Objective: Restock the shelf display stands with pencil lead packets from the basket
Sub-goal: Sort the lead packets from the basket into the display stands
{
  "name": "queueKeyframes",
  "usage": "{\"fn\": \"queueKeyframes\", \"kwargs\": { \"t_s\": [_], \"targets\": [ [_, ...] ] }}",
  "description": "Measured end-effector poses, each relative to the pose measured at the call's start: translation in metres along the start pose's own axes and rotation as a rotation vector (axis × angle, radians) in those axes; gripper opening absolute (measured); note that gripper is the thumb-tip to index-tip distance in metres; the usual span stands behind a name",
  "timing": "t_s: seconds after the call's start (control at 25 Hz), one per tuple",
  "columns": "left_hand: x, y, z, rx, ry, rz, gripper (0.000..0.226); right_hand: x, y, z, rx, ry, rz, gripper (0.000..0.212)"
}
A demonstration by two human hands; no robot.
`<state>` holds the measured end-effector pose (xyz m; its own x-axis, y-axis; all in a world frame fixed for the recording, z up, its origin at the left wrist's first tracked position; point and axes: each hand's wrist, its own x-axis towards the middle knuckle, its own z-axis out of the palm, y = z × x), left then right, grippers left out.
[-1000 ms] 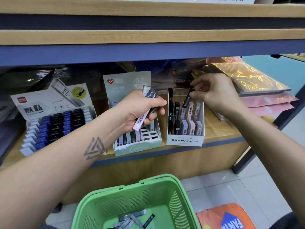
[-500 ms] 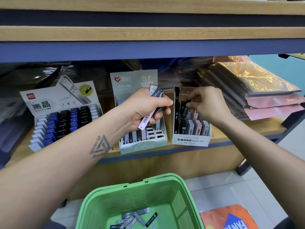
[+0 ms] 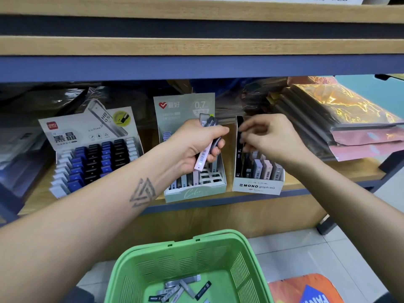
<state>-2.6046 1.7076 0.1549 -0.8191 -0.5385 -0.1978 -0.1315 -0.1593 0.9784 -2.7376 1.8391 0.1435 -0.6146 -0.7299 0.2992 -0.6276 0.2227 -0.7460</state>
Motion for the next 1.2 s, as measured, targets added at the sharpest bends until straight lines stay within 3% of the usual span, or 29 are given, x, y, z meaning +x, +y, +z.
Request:
{"fn": "queueKeyframes", "kwargs": {
  "t_s": [0.08, 0.16, 0.28, 0.52, 0.68, 0.8, 0.92, 1.08, 1.2],
  "targets": [
    [0.003, 0.001, 0.0, -0.115, 0.131, 0.031, 0.008, -0.012, -0.025, 0.006, 0.392, -0.238, 0.128, 0.015],
    [0.005, 0.001, -0.001, -0.186, 0.261, 0.073, 0.012, -0.02, -0.038, 0.015, 0.465, -0.38, 0.146, 0.028],
    [0.007, 0.0, -0.002, -0.208, 0.381, 0.13, 0.011, -0.027, -0.048, 0.03, 0.484, -0.42, 0.143, 0.032],
    [0.007, 0.0, -0.007, -0.017, 0.492, 0.199, 0.011, -0.017, -0.04, 0.024, 0.521, -0.298, 0.189, 0.014],
    [-0.005, -0.001, 0.006, 0.044, 0.304, 0.15, 0.016, -0.005, -0.021, -0.007, 0.639, -0.116, 0.224, 0.013],
    [-0.008, -0.009, 0.031, -0.026, 0.167, 0.088, 0.021, -0.002, -0.008, -0.031, 0.74, -0.115, 0.227, 0.015],
    [-0.006, -0.016, 0.053, -0.112, 0.165, 0.055, 0.021, -0.004, 0.0, -0.046, 0.736, -0.11, 0.219, 0.013],
    [0.003, -0.019, 0.07, 0.032, 0.244, 0.197, 0.014, -0.005, 0.004, -0.047, 0.676, -0.05, 0.247, 0.021],
    [0.006, -0.022, 0.074, 0.117, 0.263, 0.286, 0.01, -0.002, 0.009, -0.046, 0.646, -0.038, 0.337, 0.011]
  ]
}}
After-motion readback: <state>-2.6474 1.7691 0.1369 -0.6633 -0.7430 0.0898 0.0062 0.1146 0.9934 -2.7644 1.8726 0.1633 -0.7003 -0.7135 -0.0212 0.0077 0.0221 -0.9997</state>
